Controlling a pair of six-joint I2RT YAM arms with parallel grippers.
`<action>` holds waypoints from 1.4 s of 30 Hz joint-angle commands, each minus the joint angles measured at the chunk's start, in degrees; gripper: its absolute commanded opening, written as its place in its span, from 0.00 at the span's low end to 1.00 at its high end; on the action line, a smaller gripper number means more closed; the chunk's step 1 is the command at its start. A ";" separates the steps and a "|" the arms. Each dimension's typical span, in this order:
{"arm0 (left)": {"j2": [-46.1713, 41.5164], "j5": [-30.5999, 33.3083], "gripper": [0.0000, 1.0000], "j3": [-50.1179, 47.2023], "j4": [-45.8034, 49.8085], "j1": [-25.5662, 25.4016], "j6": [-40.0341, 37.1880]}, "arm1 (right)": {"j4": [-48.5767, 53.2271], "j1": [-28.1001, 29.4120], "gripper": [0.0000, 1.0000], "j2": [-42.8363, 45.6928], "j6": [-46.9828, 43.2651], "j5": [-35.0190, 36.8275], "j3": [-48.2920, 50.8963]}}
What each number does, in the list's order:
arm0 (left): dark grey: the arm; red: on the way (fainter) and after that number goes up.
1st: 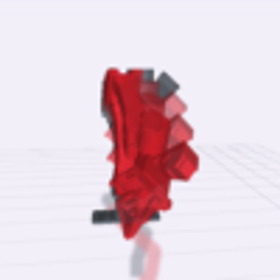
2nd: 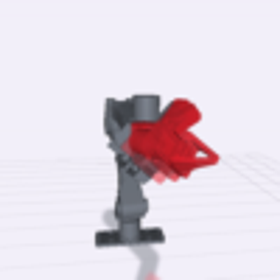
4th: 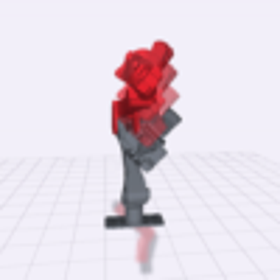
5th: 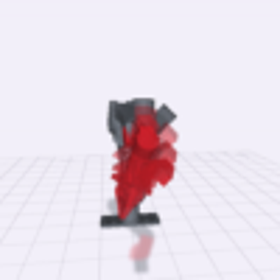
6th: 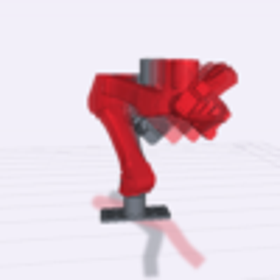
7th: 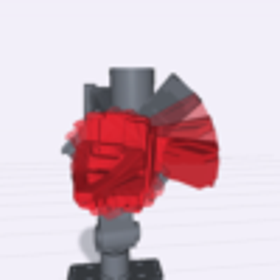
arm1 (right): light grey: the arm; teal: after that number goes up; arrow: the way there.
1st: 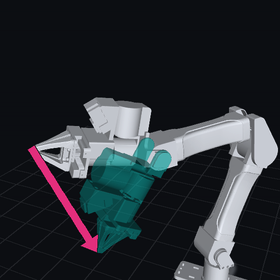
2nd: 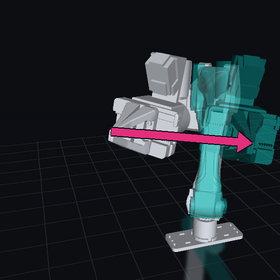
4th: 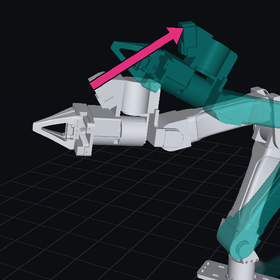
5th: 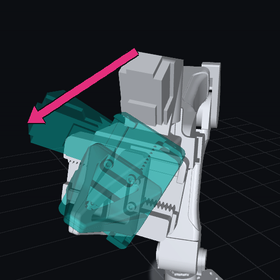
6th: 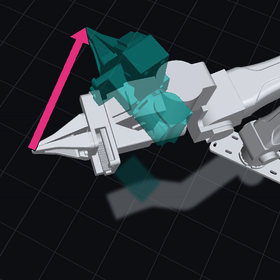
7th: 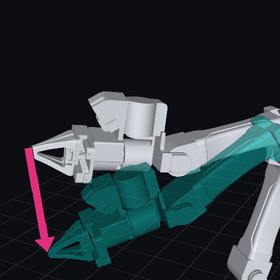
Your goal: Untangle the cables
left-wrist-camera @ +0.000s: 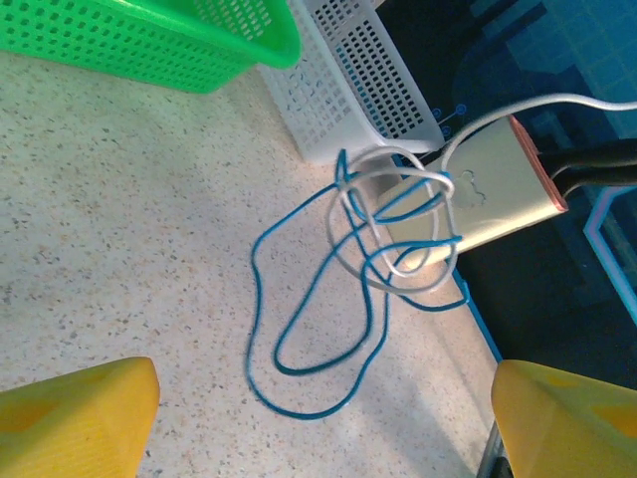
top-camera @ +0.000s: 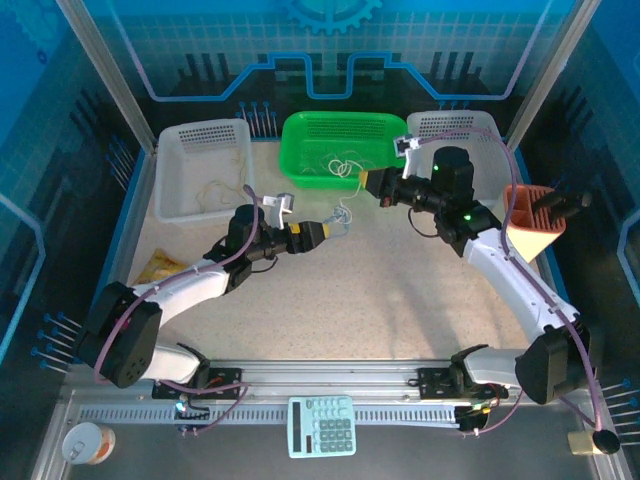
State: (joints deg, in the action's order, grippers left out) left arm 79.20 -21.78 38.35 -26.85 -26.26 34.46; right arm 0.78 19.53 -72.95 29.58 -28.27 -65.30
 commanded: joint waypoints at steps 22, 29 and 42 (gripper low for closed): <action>3.81 -4.13 0.92 -1.94 -19.85 0.42 6.30 | -0.80 1.67 0.00 5.16 4.56 -0.63 -5.19; 7.58 -5.36 0.89 -2.22 -28.46 0.42 11.44 | -1.50 1.80 0.00 5.62 5.67 -0.91 -5.63; 12.96 -6.32 0.63 -1.20 -39.09 0.42 17.84 | -2.53 2.74 0.00 5.84 6.54 -0.74 -5.46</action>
State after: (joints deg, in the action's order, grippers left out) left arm 90.24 -26.63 36.69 -59.31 -26.04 49.58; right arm 0.14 21.43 -68.25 35.44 -28.12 -69.12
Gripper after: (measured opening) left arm 0.653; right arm 0.044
